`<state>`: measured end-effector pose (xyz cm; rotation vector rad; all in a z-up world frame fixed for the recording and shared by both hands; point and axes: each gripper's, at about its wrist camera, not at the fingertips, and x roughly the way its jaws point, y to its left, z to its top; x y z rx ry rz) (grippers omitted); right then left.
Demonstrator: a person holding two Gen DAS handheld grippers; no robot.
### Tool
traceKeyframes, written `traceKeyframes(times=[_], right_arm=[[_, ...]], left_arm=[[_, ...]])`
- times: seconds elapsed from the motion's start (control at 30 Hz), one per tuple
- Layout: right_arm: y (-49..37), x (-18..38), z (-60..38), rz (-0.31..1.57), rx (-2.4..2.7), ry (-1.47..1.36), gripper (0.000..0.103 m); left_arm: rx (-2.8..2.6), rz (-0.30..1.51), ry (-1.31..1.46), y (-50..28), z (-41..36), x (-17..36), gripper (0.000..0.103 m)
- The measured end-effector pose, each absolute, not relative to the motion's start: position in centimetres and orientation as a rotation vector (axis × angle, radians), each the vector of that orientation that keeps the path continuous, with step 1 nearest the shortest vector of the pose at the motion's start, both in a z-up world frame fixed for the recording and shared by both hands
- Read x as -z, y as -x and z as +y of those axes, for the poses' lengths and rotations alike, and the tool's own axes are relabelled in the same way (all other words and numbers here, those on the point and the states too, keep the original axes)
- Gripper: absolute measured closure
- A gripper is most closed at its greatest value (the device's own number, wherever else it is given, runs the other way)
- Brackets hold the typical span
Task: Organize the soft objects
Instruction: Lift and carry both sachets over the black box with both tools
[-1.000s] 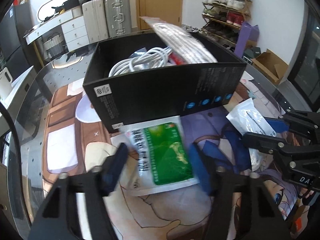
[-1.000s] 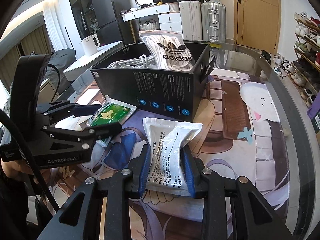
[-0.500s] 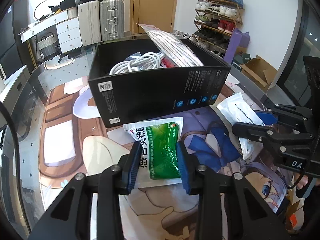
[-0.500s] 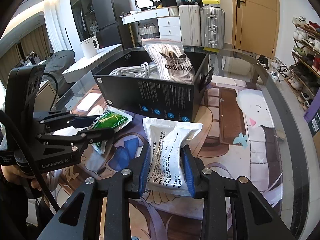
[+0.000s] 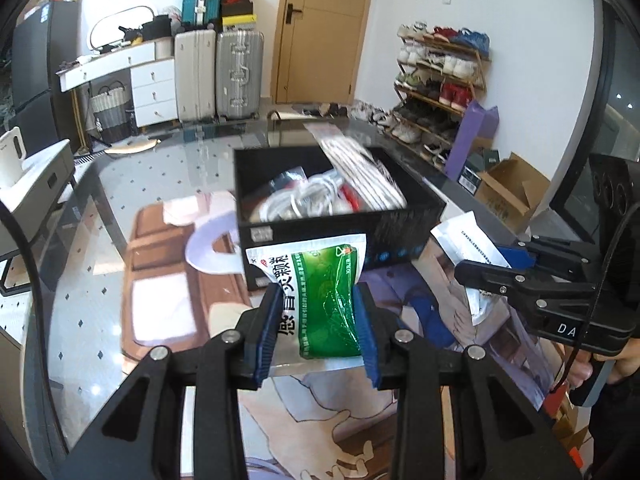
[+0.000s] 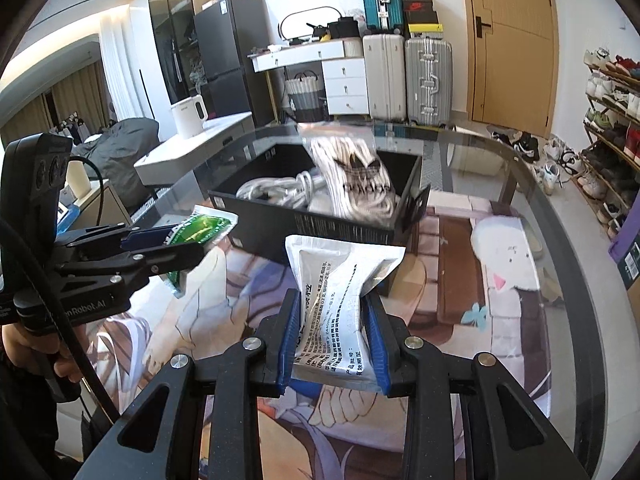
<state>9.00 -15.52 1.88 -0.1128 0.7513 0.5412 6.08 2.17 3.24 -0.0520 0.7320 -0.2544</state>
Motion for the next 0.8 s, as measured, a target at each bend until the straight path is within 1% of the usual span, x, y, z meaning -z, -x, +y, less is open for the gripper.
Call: traceKeyframes(times=[0.47, 0.6, 0.8], right_arm=[[-10.5, -5.5, -14.7, 0.633, -0.545, 0.08, 0.072], [-11.4, -6.1, -14.1, 0.59, -0.522, 0.075, 0.072], [-12.8, -6.0, -13.3, 0.574, -0.521, 0.051, 0.072]], left_arm=[[0.227, 0.631, 0.077, -7.4, 3.3, -6.2, 0.068], [0.22, 0.618, 0.094, -8.4, 3.7, -6.2, 0.068], [0.195, 0.604, 0.111, -9.7, 4.0, -6.1, 0.068]])
